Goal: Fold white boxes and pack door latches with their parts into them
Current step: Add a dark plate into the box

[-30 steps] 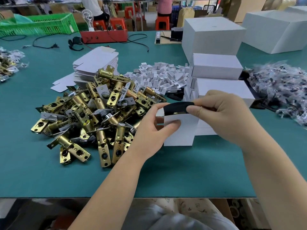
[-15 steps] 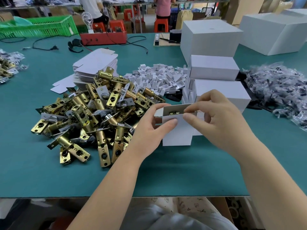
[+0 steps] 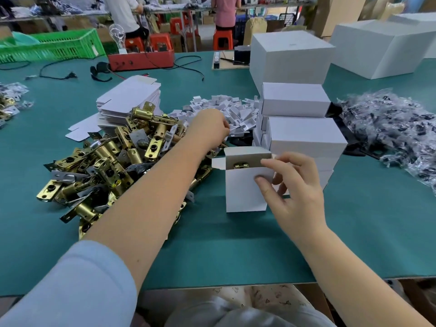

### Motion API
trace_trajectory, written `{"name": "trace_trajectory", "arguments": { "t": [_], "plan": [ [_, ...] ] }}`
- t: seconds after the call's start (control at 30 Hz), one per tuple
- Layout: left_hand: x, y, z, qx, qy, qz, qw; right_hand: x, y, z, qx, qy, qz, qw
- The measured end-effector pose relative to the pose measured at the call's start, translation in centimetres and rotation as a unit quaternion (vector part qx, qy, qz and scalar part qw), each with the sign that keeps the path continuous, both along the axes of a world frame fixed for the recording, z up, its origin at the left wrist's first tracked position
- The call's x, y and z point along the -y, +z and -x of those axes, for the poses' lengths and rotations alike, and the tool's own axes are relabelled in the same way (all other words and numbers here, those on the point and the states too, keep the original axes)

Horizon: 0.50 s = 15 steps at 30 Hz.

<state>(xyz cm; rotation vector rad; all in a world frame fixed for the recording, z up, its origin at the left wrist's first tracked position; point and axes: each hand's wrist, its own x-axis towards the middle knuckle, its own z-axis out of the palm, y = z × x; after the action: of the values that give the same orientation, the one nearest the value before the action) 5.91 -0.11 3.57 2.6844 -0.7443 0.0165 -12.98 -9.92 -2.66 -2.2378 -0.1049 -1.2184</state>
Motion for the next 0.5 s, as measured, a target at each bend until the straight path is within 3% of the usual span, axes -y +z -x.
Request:
{"name": "trace_trajectory", "arguments": {
  "t": [0.07, 0.13, 0.4, 0.5],
  "plan": [
    [1.0, -0.6, -1.2, 0.056, 0.033, -0.085, 0.994, 0.0, -0.1, 0.1, -0.002, 0.002, -0.003, 1.000],
    [1.7, -0.9, -2.0, 0.090, 0.080, -0.114, 0.986, -0.1, -0.1, 0.2, -0.004, 0.006, -0.008, 1.000],
    [2.8, -0.6, -2.2, 0.119, 0.099, -0.158, 0.975, 0.0, -0.1, 0.2, -0.013, 0.007, -0.013, 1.000],
    [2.6, -0.3, -2.2, 0.096, 0.112, -0.120, 0.982, 0.0, -0.2, 0.2, -0.007, 0.007, -0.012, 1.000]
  ]
}}
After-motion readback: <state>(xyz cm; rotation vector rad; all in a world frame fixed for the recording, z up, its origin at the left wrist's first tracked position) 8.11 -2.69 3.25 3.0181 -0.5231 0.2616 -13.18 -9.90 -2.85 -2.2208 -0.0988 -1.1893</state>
